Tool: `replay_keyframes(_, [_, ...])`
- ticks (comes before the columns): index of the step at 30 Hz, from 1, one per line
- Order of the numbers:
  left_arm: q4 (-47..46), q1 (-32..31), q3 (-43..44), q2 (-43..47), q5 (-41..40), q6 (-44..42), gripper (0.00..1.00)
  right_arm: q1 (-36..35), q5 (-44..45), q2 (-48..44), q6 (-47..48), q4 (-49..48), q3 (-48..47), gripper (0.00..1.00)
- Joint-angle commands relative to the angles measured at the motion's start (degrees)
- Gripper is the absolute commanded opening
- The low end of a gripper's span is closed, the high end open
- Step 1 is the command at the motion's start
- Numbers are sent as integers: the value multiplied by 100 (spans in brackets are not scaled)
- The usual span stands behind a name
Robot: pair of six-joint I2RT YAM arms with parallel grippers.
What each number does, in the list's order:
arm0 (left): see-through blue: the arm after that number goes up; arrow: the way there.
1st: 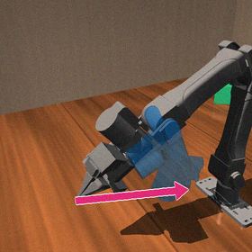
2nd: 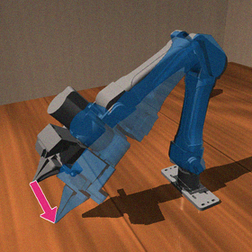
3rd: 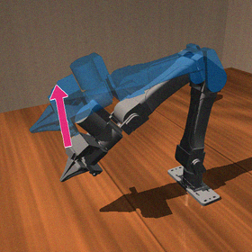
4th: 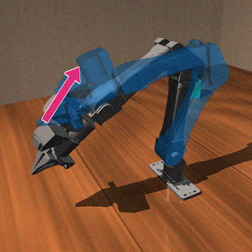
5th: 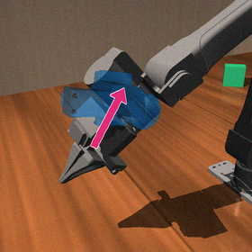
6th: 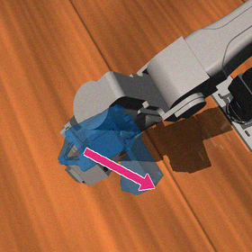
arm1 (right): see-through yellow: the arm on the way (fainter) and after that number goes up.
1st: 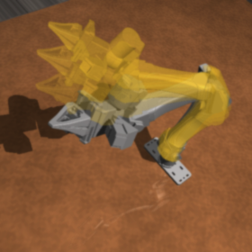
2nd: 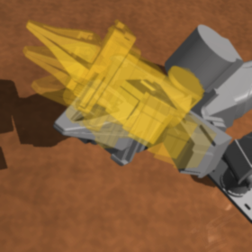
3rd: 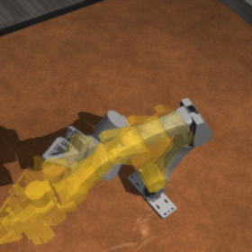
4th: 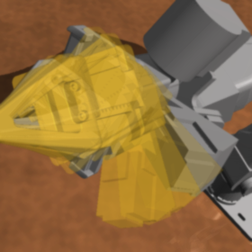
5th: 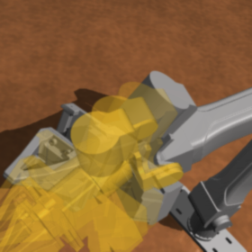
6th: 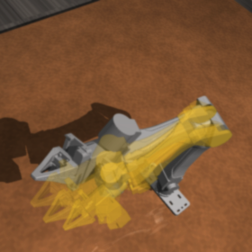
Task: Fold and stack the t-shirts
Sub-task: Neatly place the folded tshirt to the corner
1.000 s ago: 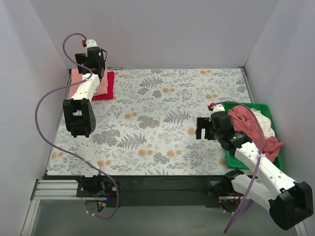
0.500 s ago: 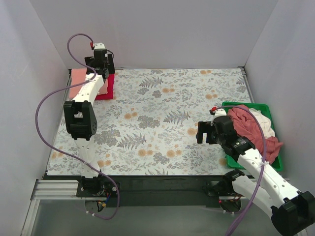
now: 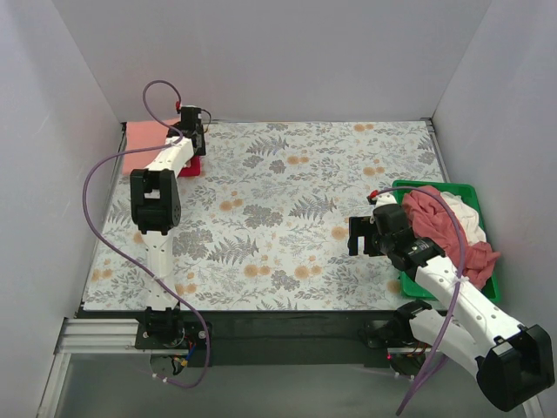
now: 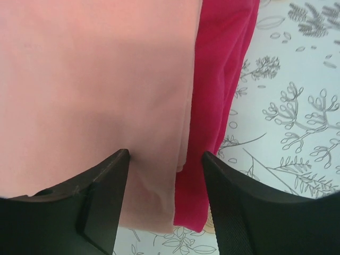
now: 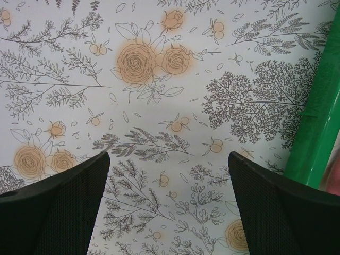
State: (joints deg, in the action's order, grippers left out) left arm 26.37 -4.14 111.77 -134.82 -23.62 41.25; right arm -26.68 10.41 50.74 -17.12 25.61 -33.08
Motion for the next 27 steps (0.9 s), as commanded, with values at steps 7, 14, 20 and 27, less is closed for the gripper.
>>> replay_keyframes(7, [-79, 27, 346, 281, -284, -4, 55, 22, 101, 85, 86, -38, -120, 98])
replay_keyframes(14, [-115, 27, 258, 211, -397, -39, 53, 22, 101, 50, 87, -38, -93, 98])
replay_keyframes(20, [-193, 89, 83, 185, -530, -65, 47, 22, 110, 41, 69, -12, -93, 98])
replay_keyframes(27, [-238, 133, -94, 202, -257, -56, 48, 22, 163, 6, 60, 6, -102, 98])
